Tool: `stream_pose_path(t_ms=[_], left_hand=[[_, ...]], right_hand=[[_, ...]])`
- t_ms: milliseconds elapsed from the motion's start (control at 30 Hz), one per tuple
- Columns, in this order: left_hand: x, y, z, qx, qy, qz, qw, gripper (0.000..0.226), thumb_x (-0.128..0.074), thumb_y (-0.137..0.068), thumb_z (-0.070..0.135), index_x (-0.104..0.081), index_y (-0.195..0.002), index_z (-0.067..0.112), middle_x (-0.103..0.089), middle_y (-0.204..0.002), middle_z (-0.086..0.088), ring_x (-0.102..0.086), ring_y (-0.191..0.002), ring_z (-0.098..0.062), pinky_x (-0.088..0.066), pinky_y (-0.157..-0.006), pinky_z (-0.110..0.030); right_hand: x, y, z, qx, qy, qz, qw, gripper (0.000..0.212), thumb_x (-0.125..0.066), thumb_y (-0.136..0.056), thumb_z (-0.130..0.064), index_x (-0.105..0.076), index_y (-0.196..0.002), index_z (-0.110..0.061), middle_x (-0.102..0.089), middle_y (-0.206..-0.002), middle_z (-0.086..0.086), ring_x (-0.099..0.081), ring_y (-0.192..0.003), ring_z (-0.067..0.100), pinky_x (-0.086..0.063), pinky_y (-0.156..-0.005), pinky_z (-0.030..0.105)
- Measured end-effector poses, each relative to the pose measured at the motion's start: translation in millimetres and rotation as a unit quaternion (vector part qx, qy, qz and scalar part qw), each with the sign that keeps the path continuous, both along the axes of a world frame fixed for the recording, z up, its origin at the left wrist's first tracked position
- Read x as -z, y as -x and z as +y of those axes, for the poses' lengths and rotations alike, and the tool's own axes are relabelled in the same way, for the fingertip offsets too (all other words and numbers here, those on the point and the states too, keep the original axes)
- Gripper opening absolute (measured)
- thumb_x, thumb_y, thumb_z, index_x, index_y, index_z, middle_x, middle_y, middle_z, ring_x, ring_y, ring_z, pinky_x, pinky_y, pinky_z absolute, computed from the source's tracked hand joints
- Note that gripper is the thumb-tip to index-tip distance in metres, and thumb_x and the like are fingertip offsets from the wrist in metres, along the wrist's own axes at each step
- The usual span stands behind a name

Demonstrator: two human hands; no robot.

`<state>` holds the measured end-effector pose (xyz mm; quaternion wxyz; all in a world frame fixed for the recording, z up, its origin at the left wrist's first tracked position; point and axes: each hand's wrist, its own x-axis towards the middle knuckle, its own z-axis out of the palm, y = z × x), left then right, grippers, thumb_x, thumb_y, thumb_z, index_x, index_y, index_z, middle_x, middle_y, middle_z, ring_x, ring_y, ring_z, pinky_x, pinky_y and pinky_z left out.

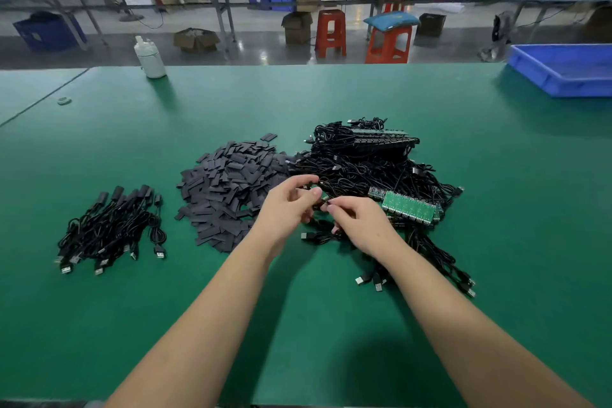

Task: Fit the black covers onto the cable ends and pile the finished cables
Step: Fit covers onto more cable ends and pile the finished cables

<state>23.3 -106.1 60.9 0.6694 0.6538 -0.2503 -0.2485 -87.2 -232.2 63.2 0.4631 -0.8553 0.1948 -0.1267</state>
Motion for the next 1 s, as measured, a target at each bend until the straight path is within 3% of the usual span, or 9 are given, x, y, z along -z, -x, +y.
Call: stream_pose_path(t_ms=[100, 233, 333, 433, 533, 633, 733, 900, 1000], left_hand=[[8.0, -2.1, 7.0, 0.007, -0.084, -0.08, 0.993, 0.041, -0.072, -0.089, 0.032, -0.062, -0.128, 0.027, -0.06, -0.073, 0.014, -0.051, -0.065, -0.006, -0.043, -0.063, -0.021], [13.4, -4.4, 12.0, -0.027, -0.173, -0.172, 0.969, 0.019, -0.061, -0.095, 0.041, -0.076, -0.098, 0.029, -0.064, -0.065, 0.017, -0.054, -0.068, -0.008, -0.042, -0.063, -0.024], [14.8, -6.6, 14.7, -0.028, -0.172, -0.137, 0.975, 0.034, -0.055, -0.098, 0.043, -0.079, -0.09, 0.021, -0.068, -0.074, 0.001, -0.051, -0.067, -0.012, -0.042, -0.068, -0.031], [17.6, -6.8, 17.9, -0.032, -0.141, -0.066, 0.987, 0.048, -0.06, -0.095, 0.044, -0.073, -0.089, -0.002, -0.074, -0.084, 0.007, -0.043, -0.071, -0.016, -0.038, -0.07, -0.035], [19.2, -3.2, 17.6, -0.042, -0.101, 0.053, 0.993, 0.029, -0.068, -0.089, 0.042, -0.08, -0.087, 0.015, -0.068, -0.073, 0.009, -0.042, -0.072, -0.014, -0.037, -0.07, -0.031], [21.3, -0.9, 16.5, -0.038, -0.074, 0.121, 0.989, 0.031, -0.075, -0.084, 0.036, -0.077, -0.089, 0.005, -0.057, -0.061, 0.009, -0.039, -0.066, -0.011, -0.035, -0.064, -0.028], [23.3, -1.6, 17.1, -0.054, -0.073, 0.136, 0.987, 0.029, -0.078, -0.082, 0.028, -0.068, -0.079, 0.001, -0.049, -0.061, 0.0, -0.036, -0.054, -0.011, -0.029, -0.054, -0.026], [30.9, -8.4, 24.4, -0.057, -0.09, 0.123, 0.987, 0.009, -0.076, -0.084, 0.017, -0.073, -0.086, 0.009, -0.066, -0.066, 0.001, -0.041, -0.046, -0.008, -0.036, -0.046, -0.021], [37.3, -9.9, 27.8, -0.041, -0.118, 0.097, 0.988, 0.01, -0.077, -0.084, 0.016, -0.074, -0.085, 0.006, -0.063, -0.059, 0.002, -0.04, -0.044, -0.008, -0.035, -0.044, -0.02]], right_hand=[[5.6, -3.5, 6.2, 0.006, -0.003, 0.012, 1.0, 0.016, -0.061, -0.098, -0.027, -0.077, -0.101, -0.028, -0.069, -0.064, -0.008, -0.061, -0.053, -0.003, -0.04, -0.048, 0.015], [9.4, -6.2, 14.7, -0.013, 0.042, 0.03, 0.999, 0.013, -0.065, -0.095, -0.03, -0.078, -0.098, -0.027, -0.073, -0.073, -0.001, -0.055, -0.056, 0.001, -0.04, -0.054, 0.017], [11.1, -8.5, 17.7, -0.005, 0.039, 0.04, 0.998, 0.013, -0.066, -0.095, -0.033, -0.078, -0.096, -0.028, -0.073, -0.074, 0.002, -0.052, -0.058, 0.009, -0.039, -0.055, 0.018], [11.9, -10.0, 18.1, -0.009, 0.017, 0.06, 0.998, 0.015, -0.065, -0.095, -0.031, -0.077, -0.09, -0.025, -0.067, -0.069, 0.002, -0.048, -0.056, 0.01, -0.04, -0.055, 0.023], [14.3, -10.3, 22.8, -0.028, -0.068, 0.061, 0.995, 0.025, -0.059, -0.099, -0.033, -0.075, -0.09, -0.017, -0.066, -0.069, -0.001, -0.053, -0.064, 0.013, -0.042, -0.063, 0.029], [20.2, -10.0, 26.7, 0.006, -0.136, 0.036, 0.99, 0.024, -0.058, -0.1, -0.036, -0.077, -0.092, -0.025, -0.068, -0.068, -0.007, -0.057, -0.068, 0.009, -0.042, -0.064, 0.026], [26.5, -10.5, 27.1, 0.005, -0.112, 0.041, 0.993, 0.026, -0.056, -0.101, -0.031, -0.077, -0.087, -0.024, -0.062, -0.055, -0.015, -0.052, -0.053, -0.001, -0.04, -0.054, 0.017], [33.5, -11.9, 23.7, -0.014, -0.077, 0.078, 0.994, 0.028, -0.057, -0.1, -0.037, -0.078, -0.086, -0.024, -0.053, -0.05, -0.017, -0.042, -0.045, -0.001, -0.032, -0.047, 0.015], [40.1, -14.7, 26.6, -0.028, -0.09, 0.088, 0.992, 0.029, -0.055, -0.1, -0.039, -0.078, -0.089, -0.024, -0.055, -0.061, -0.007, -0.043, -0.054, 0.009, -0.033, -0.051, 0.024]])
